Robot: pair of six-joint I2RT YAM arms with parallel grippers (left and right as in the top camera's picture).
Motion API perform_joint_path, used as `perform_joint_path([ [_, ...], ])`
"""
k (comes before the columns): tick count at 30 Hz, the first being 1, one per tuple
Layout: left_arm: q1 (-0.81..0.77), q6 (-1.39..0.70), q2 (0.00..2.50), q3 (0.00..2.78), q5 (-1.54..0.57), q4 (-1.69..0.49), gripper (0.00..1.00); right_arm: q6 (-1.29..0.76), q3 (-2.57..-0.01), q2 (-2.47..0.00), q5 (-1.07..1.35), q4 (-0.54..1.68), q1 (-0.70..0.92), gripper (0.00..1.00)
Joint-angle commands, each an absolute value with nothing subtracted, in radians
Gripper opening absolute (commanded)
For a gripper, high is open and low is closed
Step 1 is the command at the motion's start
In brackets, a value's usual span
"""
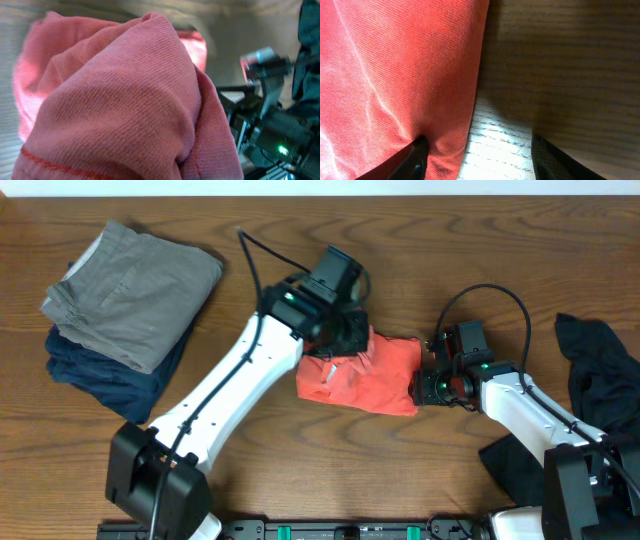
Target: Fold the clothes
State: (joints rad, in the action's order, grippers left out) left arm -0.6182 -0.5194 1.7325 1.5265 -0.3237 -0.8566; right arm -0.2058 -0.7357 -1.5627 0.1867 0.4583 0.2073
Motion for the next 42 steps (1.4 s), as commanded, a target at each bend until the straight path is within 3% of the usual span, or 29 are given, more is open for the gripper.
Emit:
perform_joint_path([
  [1,-0.660,-0.503,1.756,1.542,-0.294,-0.852,0.06,-0.213,-0.726,-1.573,0.192,0.458,0.217,0.64],
  [20,-0.764,-0.616,1.914,1.542,-0.295,-0.656,0.07,-0.213,-0.726,-1.573,0.191,0.463,0.217,0.67],
  [22,-0.764,-0.630,1.914,1.542,-0.309,-0.643,0.25,-0.213,-0.727,-1.573,0.191,0.463,0.217,0.68],
  [25,-0.763,-0.621,1.914,1.542,-0.358,-0.619,0.40,-0.212,-0.733,-1.569,0.178,0.473,0.215,0.75],
  [27,-0.753,-0.583,1.907,1.546,-0.367,-0.624,0.42,-0.212,-0.752,-1.555,0.146,0.502,0.205,0.77],
  [35,-0.565,-0.503,1.814,1.546,-0.337,-0.748,0.42,-0.210,-0.975,-1.430,0.068,0.774,0.092,0.80],
  [42,-0.386,-0.479,1.818,1.522,-0.323,-0.830,0.42,-0.076,-1.092,-1.366,0.480,0.817,0.086,0.77],
])
